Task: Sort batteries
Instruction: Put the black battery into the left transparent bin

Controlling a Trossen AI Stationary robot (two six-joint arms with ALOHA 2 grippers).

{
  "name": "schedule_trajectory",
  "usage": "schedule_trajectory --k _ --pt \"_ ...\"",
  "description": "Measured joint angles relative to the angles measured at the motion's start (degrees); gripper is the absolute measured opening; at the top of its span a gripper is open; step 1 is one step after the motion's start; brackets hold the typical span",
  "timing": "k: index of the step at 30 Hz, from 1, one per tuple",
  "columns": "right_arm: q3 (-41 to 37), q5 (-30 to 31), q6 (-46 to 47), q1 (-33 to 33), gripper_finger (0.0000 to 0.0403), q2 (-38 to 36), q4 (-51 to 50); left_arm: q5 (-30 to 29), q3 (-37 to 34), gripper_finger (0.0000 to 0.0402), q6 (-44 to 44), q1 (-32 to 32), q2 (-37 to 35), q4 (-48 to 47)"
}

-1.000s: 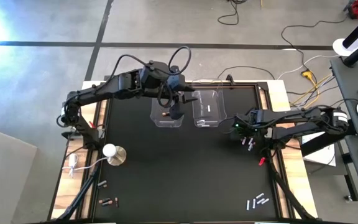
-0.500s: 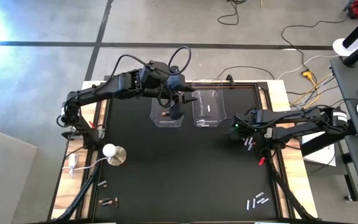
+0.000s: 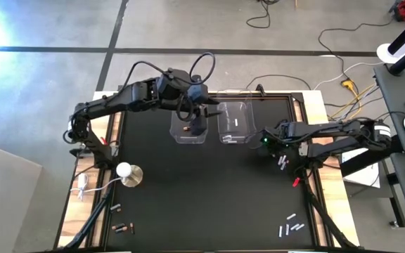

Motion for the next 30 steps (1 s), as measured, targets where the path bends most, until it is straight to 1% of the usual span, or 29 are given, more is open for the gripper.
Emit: schedule_trajectory --k 3,6,10,12,14,17,19,24,27,30 --pt "4.02 -0.24 -4.03 -0.03 0.0035 -1.2 -4.81 2.23 -1.77 0.0139 -0.04 0.43 -0.14 -0.48" --pt "9.15 -3.77 -8.42 0.0 0.0034 -2.23 -8.83 2.24 -3.35 0.0131 -0.23 0.9 -0.12 0.03" --pt "16.79 -9.06 -12.97 0.42 0.0034 -3.43 -15.73 2.44 -6.59 0.0122 -1.52 1.25 -0.25 3.07" --pt "21.36 -10.02 -13.65 1.11 0.0034 -4.02 -17.55 3.28 -8.01 0.0119 -1.51 1.31 -0.23 4.37" --pt "25.62 -10.27 -14.39 2.06 0.0034 -4.25 -18.71 4.84 -10.03 0.0118 -0.9 1.61 -0.57 8.24" --pt "32.12 -10.13 -15.06 3.14 0.0034 -3.87 -16.3 10.77 -13.52 0.0118 -0.66 3.09 -1.07 14.33" --pt "35.46 -9.8 -15.3 3.53 0.0034 -3.55 -13.0 14.57 -16.32 0.0118 -1.68 4.57 -1.41 18.71" --pt "39.88 -9.77 -17.96 3.56 0.0034 -2.46 -0.76 21.4 -23.69 0.0118 -4.2 8.62 -3.53 27.88" --pt "41.42 -9.73 -19.02 3.52 0.0034 -1.69 5.15 23.92 -28.85 0.0118 -6.18 10.71 -6.21 32.25" --pt "42.79 -9.71 -19.59 3.26 0.0034 -0.35 10.24 24.11 -34.27 0.0118 -8.35 12.09 -10.31 38.33"
